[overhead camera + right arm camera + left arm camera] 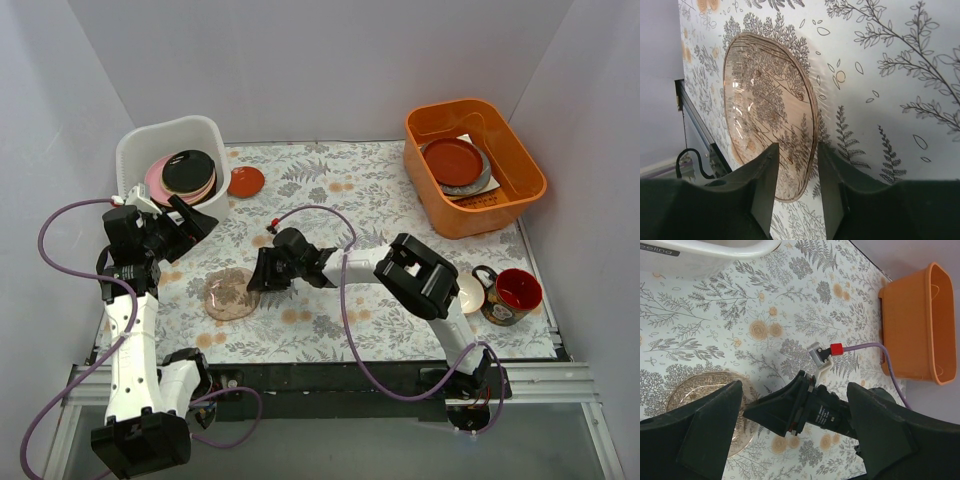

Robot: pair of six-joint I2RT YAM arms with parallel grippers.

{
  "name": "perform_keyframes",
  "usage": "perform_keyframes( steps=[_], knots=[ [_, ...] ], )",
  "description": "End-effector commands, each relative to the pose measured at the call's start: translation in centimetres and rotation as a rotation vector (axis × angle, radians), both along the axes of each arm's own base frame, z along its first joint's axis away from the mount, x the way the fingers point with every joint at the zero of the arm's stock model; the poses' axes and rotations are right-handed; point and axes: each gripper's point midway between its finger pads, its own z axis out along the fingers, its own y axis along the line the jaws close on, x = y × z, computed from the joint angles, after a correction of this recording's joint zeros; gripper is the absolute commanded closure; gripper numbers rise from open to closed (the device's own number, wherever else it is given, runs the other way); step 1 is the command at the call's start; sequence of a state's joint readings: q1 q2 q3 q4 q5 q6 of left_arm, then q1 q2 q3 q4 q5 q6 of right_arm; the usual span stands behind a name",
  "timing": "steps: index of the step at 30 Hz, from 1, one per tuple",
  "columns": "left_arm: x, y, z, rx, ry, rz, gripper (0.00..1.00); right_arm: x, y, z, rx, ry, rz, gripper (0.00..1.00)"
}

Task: Place the plates into the plastic bin on the countertop
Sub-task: Pick up the plate at the center of the board.

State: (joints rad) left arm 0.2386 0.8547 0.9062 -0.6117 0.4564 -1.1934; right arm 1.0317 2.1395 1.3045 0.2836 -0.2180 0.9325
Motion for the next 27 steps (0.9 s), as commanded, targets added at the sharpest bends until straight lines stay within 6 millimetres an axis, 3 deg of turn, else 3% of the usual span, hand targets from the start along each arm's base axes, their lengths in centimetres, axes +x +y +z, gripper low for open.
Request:
perform_keyframes(
  steps=[1, 3, 9, 17, 27],
  knots=[
    [-0.3, -0.6, 1.8, -0.011, -0.04, -0.027, 0.16, -0.4, -0.2, -3.2, -0.099, 0.047, -0.033, 0.59],
    [-0.2, -0.7, 1.9, -0.015, -0.042, -0.028, 0.16, -0.7, -0.1, -3.8, -0.107, 0.062, -0.028, 0.62],
    [-0.4, -0.7, 2.2, -0.016, -0.043, -0.03, 0.16, -1.2, -0.8, -4.7, -0.116, 0.081, -0.04, 0.85],
    [-0.7, -0.9, 1.9, -0.011, -0.037, -0.05, 0.16, 0.5, -2.0, -1.7, -0.06, 0.034, -0.079, 0.94],
    [-0.9, -1.9, 0.9, -0.042, -0.035, -0.105, 0.16, 4.0, -6.3, 3.3, -0.013, -0.038, -0.158, 0.97]
  ],
)
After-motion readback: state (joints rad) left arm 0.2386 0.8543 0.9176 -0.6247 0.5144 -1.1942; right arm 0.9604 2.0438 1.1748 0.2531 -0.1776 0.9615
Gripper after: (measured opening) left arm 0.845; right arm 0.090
